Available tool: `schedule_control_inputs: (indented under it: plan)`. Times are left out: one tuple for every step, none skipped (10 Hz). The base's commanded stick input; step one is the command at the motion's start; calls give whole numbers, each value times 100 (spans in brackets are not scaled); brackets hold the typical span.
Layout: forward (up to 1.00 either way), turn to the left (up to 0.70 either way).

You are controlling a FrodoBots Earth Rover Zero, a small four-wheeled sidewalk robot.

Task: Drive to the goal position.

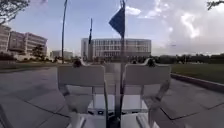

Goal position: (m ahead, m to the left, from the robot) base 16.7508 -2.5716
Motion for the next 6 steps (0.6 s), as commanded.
schedule_control_inputs:
  plan:
    - [-70, 0]
    - [-70, 0]
    - [-70, 0]
    - [-70, 0]
    - [-70, 0]
    - [-70, 0]
